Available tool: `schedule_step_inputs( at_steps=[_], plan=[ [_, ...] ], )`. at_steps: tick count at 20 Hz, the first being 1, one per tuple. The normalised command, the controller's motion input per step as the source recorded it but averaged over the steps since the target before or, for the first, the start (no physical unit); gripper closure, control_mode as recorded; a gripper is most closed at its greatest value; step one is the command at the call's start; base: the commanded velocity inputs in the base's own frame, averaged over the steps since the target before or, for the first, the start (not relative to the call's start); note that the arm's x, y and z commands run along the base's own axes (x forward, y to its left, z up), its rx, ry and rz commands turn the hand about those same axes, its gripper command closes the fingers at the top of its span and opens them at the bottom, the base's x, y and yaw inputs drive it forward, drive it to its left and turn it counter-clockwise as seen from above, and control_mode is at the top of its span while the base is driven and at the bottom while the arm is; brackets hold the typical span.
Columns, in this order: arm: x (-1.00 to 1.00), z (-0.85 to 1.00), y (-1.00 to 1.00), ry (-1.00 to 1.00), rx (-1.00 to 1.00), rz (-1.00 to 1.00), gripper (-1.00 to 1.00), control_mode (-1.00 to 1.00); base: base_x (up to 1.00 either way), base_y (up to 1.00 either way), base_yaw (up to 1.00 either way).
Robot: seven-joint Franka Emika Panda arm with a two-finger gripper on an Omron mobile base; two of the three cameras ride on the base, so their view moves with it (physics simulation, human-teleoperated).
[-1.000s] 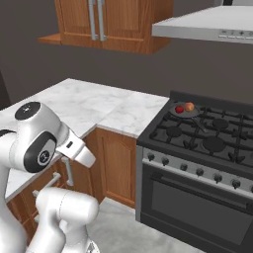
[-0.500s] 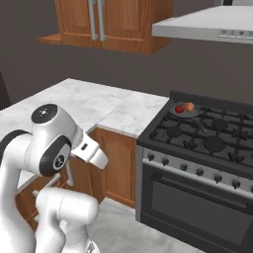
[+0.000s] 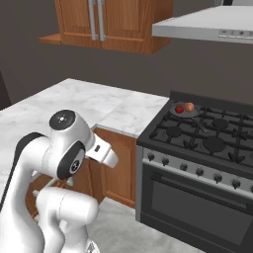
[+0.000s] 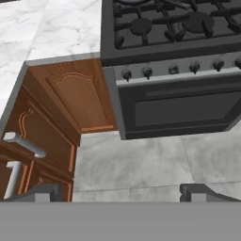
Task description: Place the pan on the rear left burner on the stove. Then place the tomato and the onion in the pan and turn on the rear left burner.
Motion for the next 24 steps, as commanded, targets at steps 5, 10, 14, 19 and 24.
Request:
schedule_step_inputs(
  at_steps=[5, 10, 14, 19, 24],
  plan=[
    [0.32, -0.13, -0.24, -0.06, 0.02, 0.12, -1.0, -1.0, 0.0, 0.0, 0.0],
    [0.21, -0.19, -0.41, -0.06, 0.03, 0.14, -1.0, -1.0, 0.0, 0.0, 0.0],
    [0.06, -0.19, -0.28, -0.05, 0.03, 0.14, -1.0, -1.0, 0.0, 0.0, 0.0],
    [-0.04, -0.23, -0.26, -0.11, 0.01, 0.15, -1.0, -1.0, 0.0, 0.0, 0.0],
    [-0.2, -0.22, -0.17, -0.02, 0.0, 0.09, -1.0, -1.0, 0.0, 0.0, 0.0]
  ],
)
